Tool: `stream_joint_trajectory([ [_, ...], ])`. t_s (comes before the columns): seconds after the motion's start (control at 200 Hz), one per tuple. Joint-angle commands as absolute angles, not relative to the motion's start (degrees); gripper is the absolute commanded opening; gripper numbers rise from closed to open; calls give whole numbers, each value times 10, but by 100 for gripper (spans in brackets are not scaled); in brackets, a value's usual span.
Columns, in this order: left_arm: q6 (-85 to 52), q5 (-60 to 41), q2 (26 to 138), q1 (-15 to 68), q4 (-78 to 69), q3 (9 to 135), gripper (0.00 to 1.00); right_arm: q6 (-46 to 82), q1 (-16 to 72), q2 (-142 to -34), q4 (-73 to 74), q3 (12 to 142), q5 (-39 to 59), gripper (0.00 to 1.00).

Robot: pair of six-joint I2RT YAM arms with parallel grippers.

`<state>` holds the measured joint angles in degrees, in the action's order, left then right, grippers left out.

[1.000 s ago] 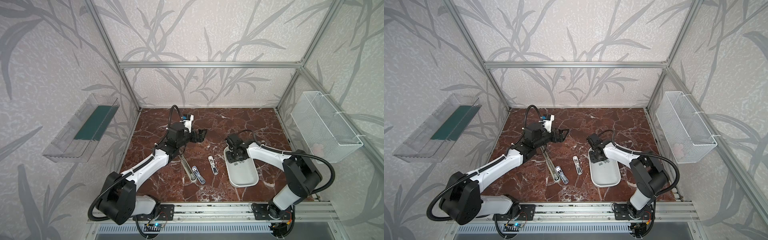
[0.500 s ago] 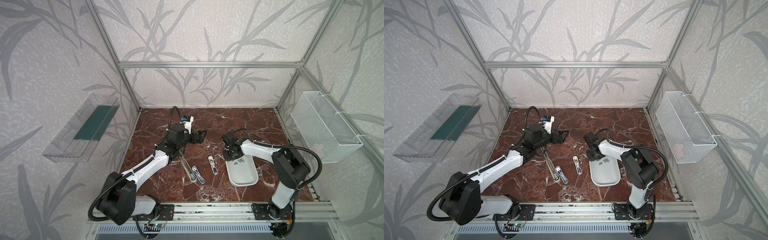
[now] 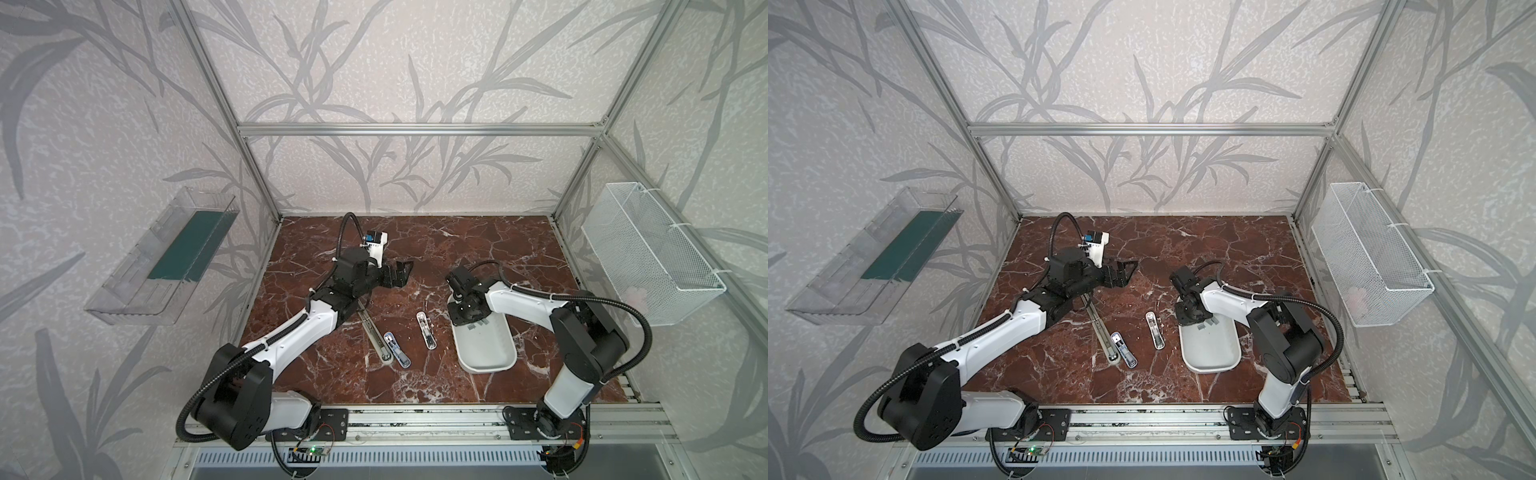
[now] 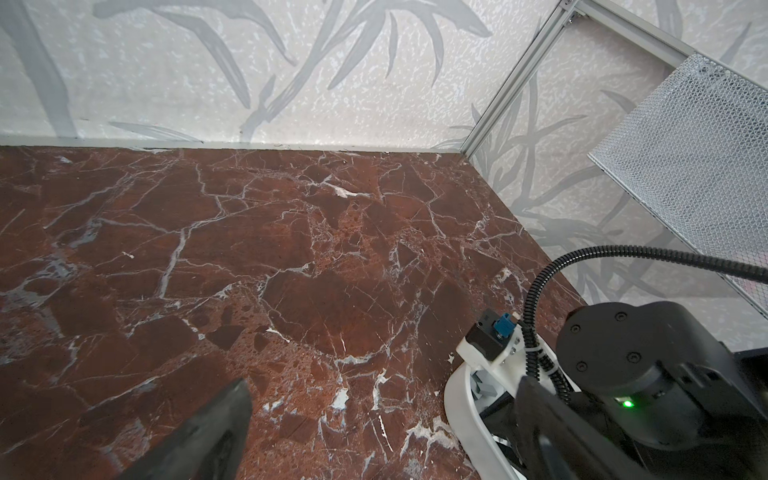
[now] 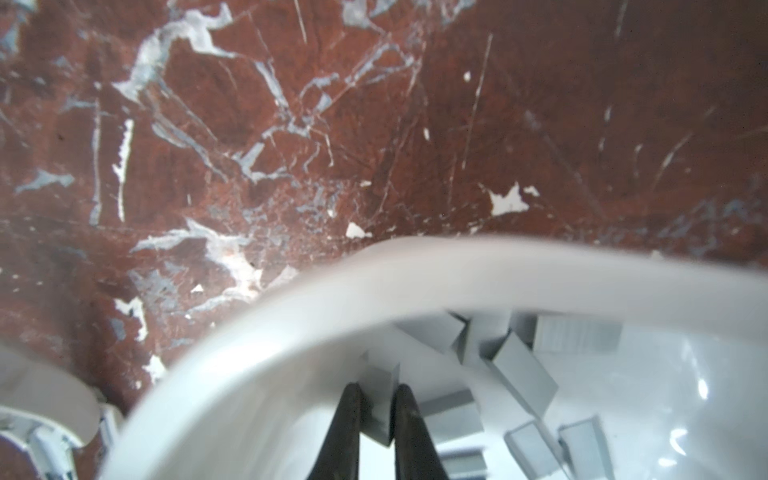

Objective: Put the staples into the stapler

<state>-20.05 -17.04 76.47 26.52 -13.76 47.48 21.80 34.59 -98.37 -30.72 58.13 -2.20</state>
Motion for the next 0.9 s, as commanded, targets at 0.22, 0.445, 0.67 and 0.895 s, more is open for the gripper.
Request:
stream_joint_trajectory([
  [0.22,-190,-182,749,267,-156,460,99,236,345,-966,-323,560,9,28],
  [0.445,-184,-177,748,267,-151,460,99,221,345,-975,-334,582,-18,32],
  [0.67,-183,-176,746,267,-149,460,99,216,347,-997,-328,599,-25,31],
  [0.895,-176,-171,732,267,-141,457,99,218,347,-1019,-325,607,-37,30],
])
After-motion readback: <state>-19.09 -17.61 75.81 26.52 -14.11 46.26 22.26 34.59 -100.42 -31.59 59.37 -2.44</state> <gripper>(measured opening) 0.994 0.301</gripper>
